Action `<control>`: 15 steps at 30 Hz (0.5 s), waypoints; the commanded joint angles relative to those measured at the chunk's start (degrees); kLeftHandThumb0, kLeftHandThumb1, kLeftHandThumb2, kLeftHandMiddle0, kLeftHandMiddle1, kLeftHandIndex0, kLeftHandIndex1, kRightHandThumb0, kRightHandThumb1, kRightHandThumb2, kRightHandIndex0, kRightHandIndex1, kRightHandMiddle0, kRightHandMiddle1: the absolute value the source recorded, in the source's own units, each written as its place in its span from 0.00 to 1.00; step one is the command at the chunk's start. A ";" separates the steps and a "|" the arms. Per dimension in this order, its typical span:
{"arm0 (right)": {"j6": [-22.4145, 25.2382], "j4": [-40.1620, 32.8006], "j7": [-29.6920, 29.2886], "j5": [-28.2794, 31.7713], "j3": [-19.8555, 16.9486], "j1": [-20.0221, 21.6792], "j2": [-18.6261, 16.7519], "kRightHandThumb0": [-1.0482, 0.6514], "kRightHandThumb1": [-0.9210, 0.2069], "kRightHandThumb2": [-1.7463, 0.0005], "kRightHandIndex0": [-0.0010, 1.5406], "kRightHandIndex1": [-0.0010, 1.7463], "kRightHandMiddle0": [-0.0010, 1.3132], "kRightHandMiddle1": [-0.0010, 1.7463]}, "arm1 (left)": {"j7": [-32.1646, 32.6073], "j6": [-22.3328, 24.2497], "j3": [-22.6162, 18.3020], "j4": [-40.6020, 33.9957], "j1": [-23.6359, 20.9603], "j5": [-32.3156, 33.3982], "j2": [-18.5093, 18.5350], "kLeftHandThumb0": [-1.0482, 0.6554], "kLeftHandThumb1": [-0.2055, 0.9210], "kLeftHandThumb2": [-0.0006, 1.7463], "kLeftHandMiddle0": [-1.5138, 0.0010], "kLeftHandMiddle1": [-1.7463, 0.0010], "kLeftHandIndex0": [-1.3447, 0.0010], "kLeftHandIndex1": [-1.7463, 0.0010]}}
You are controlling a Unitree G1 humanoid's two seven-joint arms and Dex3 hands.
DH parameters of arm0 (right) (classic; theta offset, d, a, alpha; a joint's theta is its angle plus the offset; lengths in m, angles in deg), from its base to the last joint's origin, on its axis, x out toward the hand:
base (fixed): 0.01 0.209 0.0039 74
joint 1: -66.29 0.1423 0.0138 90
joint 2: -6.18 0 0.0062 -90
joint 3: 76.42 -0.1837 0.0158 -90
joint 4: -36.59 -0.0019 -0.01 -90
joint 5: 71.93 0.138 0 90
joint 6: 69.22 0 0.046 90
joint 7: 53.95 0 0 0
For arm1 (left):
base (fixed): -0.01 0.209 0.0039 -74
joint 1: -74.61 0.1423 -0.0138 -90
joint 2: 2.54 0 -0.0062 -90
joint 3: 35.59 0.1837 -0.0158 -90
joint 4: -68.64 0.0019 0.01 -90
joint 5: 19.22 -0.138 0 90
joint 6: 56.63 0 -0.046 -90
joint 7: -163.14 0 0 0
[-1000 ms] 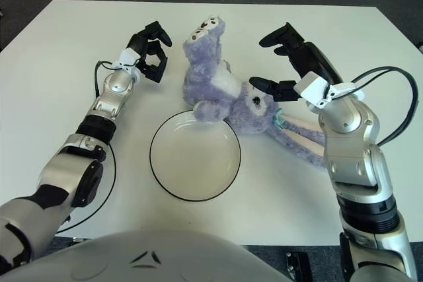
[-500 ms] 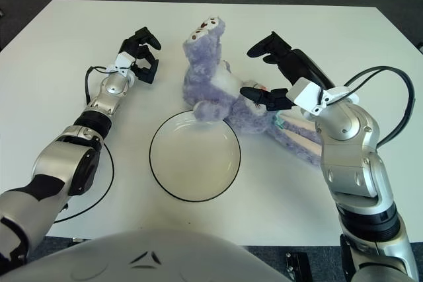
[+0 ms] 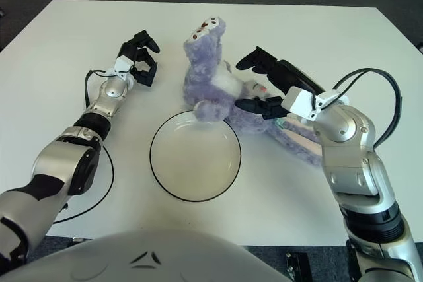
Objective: Put the doll into the plate.
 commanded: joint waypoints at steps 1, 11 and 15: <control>-2.89 3.44 -0.15 -0.96 2.11 -1.26 0.37 0.10 0.00 0.72 0.08 0.29 0.00 0.50 | 0.95 -0.98 -0.38 0.19 0.48 0.01 1.07 0.61 0.15 0.92 0.38 0.17 0.47 0.00; -5.66 6.77 1.22 -4.00 4.88 -1.06 2.59 0.08 0.00 0.72 0.07 0.36 0.00 0.44 | 1.27 -3.51 -1.70 0.54 1.13 1.25 0.58 0.61 0.17 0.92 0.42 0.13 0.49 0.00; -9.43 9.00 0.43 -5.21 5.39 -1.07 2.92 0.06 0.00 0.68 0.08 0.44 0.00 0.44 | 1.21 -5.26 -2.14 0.15 1.59 1.70 0.26 0.61 0.19 0.92 0.43 0.11 0.50 0.00</control>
